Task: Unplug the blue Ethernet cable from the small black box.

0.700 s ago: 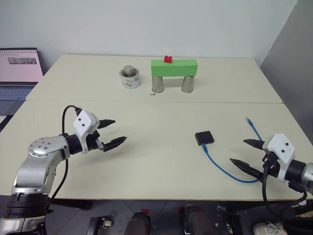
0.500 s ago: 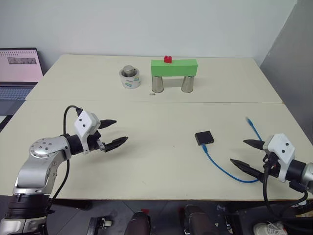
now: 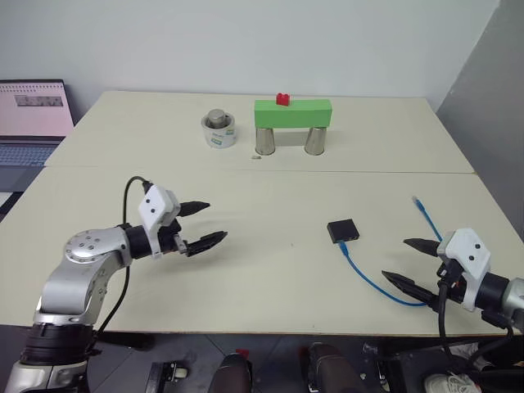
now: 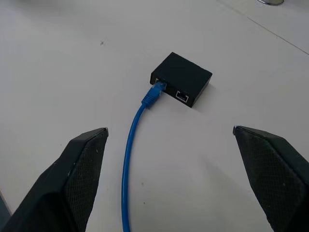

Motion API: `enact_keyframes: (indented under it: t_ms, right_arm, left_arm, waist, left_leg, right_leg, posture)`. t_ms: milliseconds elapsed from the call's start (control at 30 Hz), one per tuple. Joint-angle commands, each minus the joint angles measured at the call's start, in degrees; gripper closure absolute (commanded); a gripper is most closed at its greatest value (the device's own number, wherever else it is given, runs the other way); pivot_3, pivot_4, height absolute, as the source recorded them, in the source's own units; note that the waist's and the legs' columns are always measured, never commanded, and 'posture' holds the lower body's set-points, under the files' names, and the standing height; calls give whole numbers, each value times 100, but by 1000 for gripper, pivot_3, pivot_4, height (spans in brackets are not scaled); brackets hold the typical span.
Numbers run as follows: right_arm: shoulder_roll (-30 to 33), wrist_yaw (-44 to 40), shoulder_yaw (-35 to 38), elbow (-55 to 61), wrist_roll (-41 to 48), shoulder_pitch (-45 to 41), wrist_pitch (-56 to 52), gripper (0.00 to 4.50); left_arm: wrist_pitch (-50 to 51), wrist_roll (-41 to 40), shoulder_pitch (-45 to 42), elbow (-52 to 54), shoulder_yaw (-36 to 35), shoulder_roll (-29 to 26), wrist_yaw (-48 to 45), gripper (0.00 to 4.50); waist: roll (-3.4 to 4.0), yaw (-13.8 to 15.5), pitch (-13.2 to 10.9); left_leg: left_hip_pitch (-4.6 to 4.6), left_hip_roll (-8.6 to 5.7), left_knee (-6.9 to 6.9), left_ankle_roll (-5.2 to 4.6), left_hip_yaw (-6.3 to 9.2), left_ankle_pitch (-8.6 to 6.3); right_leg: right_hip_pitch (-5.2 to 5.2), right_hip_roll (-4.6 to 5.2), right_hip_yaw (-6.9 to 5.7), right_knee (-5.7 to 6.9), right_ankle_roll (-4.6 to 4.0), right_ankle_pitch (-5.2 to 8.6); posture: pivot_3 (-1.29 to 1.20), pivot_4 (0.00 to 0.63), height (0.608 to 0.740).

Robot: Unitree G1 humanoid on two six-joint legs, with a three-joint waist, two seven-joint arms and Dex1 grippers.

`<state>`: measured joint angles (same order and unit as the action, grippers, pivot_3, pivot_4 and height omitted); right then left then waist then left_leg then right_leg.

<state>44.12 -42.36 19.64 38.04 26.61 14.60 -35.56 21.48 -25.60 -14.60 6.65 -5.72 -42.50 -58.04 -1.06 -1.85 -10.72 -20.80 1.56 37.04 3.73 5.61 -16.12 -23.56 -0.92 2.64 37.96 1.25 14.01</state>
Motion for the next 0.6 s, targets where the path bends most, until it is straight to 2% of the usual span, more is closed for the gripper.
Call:
enact_keyframes:
  t_ms: [33,200,367,533,600]
  right_arm:
    - [-375,641,-422,251,-77,-147,-266,128]
    - [-1125,1464,-1195,269,-185,-452,-695,128]
    - [-1805,2305,-1926,5,-648,-820,-876,128]
    - [-2304,2907,-2209,-424,-1075,-1118,-980,128]
    - [-2320,2977,-2268,-522,-1176,-1213,-1101,466]
  left_arm:
    - [5,-164,-147,298,202,38,-293,1]
    - [-105,-40,-365,323,498,65,-471,1]
    - [-117,-37,-517,263,566,131,-505,1]
    - [-85,-14,-478,307,598,98,-560,1]
    - [-75,-23,-454,338,590,88,-556,0]
  waist:
    - [1,-2,0]
    - [-1,-8,1]
    - [3,-10,-1]
    - [3,-5,-1]
    - [3,-6,-1]
  left_leg:
    - [0,0,0,0,1,0]
    - [0,1,-2,0,1,0]
    - [1,1,-2,0,2,0]
    - [-5,1,-3,0,2,0]
    - [-7,1,-3,0,2,0]
  right_leg:
    - [-1,0,0,1,0,0]
    - [-1,-1,1,2,0,0]
    - [-2,-2,1,2,-1,0]
    - [-8,-2,1,1,-1,1]
    - [-9,-1,1,0,-2,1]
  posture:
    - [0,150,740]
    - [0,150,740]
    - [0,150,740]
    - [0,150,740]
    - [0,150,740]
